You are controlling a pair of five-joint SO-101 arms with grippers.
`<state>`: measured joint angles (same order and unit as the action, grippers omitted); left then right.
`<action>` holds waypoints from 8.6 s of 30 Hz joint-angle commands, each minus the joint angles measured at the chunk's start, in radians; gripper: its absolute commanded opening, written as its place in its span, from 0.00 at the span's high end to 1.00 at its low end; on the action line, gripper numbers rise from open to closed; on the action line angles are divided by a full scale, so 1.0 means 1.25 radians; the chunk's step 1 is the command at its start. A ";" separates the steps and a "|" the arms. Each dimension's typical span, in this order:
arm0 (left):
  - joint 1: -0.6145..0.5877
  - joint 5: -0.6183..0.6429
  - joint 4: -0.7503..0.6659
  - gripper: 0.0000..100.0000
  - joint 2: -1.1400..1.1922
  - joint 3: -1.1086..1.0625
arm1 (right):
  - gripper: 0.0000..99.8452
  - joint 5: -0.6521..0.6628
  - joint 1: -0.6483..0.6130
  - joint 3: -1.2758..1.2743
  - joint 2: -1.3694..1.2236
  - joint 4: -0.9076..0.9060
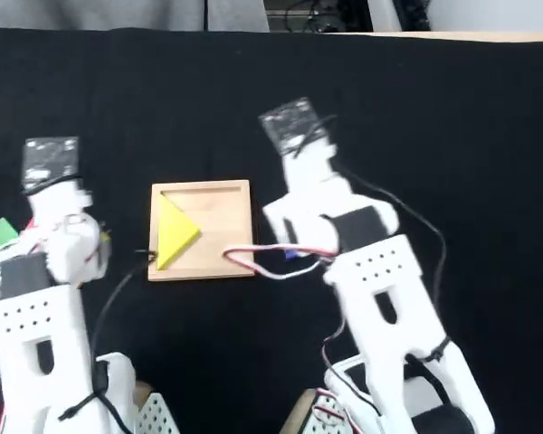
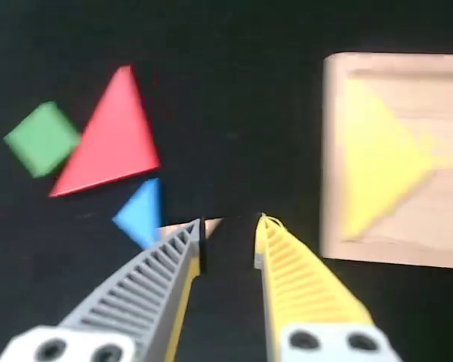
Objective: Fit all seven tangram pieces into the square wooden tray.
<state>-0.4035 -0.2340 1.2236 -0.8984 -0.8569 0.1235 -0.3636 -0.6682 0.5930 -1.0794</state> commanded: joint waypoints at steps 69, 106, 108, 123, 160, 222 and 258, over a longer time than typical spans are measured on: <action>-0.223 -0.606 0.092 0.74 1.279 0.894 | 0.99 0.080 -0.083 -0.155 -0.263 0.352; -0.632 -0.646 0.376 0.97 0.975 0.783 | 0.99 0.080 -0.082 -0.155 -0.263 0.347; -0.651 -0.644 0.273 0.97 1.003 0.737 | 0.99 0.080 -0.082 -0.155 -0.263 0.347; -0.517 -0.636 0.161 0.97 1.037 0.675 | 0.99 0.080 -0.082 -0.165 -0.263 0.352; -0.037 -0.200 0.066 0.97 1.030 0.891 | 0.99 0.081 -0.083 -0.165 -0.263 0.352; -0.143 -0.507 0.195 0.67 1.486 1.342 | 0.99 0.125 -0.083 -0.176 -0.265 0.376; -0.118 -0.394 0.207 0.74 1.495 1.364 | 0.99 0.125 -0.083 -0.176 -0.265 0.376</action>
<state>-0.5723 -0.7357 1.4937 0.9782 0.8247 0.2662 -0.4572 -0.8938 0.2570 -0.6268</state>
